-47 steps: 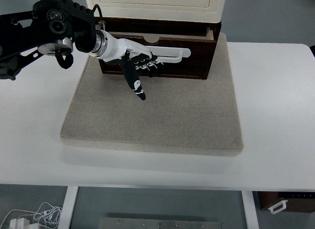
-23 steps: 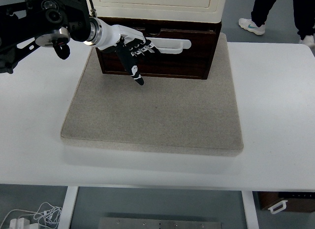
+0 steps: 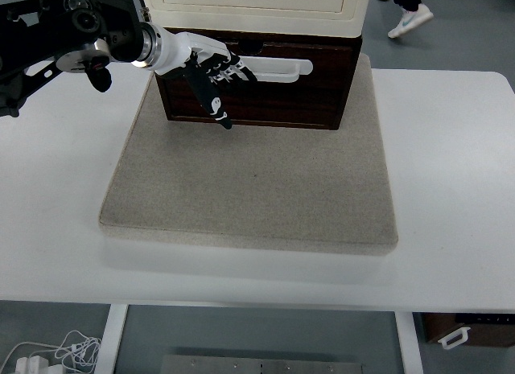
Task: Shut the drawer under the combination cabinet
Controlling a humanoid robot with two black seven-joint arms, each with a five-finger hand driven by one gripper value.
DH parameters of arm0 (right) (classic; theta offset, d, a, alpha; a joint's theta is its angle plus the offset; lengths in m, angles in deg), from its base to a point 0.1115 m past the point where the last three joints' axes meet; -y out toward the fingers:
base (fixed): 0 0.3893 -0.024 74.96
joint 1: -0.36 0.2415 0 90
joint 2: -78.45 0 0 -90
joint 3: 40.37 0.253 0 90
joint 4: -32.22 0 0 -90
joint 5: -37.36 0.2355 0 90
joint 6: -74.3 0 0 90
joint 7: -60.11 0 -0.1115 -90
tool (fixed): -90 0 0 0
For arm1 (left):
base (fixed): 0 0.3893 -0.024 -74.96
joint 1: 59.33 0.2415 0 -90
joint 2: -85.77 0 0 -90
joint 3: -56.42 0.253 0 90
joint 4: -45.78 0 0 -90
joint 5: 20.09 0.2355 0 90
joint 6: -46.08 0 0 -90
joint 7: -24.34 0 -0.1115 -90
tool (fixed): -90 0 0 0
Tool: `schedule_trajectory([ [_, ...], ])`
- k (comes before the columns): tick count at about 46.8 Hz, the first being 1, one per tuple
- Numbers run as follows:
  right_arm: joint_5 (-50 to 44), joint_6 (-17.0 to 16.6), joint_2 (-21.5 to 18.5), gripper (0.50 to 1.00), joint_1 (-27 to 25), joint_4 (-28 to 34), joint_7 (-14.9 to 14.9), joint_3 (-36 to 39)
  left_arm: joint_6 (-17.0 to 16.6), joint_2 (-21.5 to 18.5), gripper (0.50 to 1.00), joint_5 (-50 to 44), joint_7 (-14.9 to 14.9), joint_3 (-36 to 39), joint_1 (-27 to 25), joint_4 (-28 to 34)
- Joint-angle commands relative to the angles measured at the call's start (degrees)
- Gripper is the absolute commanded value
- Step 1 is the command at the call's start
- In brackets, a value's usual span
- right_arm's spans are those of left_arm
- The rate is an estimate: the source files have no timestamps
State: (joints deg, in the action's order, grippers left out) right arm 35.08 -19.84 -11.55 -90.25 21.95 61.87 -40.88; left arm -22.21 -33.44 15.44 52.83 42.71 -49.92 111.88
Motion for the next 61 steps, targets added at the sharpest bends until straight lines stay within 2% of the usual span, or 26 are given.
schedule_trajectory([
  [1,0.0,0.01,0.0,0.952,0.0,-0.01,0.0,-0.02,0.09,-0.15,0.984,0.32,-0.19,0.0,0.07,0.0],
  [61,0.0,0.01,0.0,0.952,0.0,-0.01,0.0,-0.02,0.26,-0.59,0.99,1.64,-0.54,0.0,0.42,0.08],
])
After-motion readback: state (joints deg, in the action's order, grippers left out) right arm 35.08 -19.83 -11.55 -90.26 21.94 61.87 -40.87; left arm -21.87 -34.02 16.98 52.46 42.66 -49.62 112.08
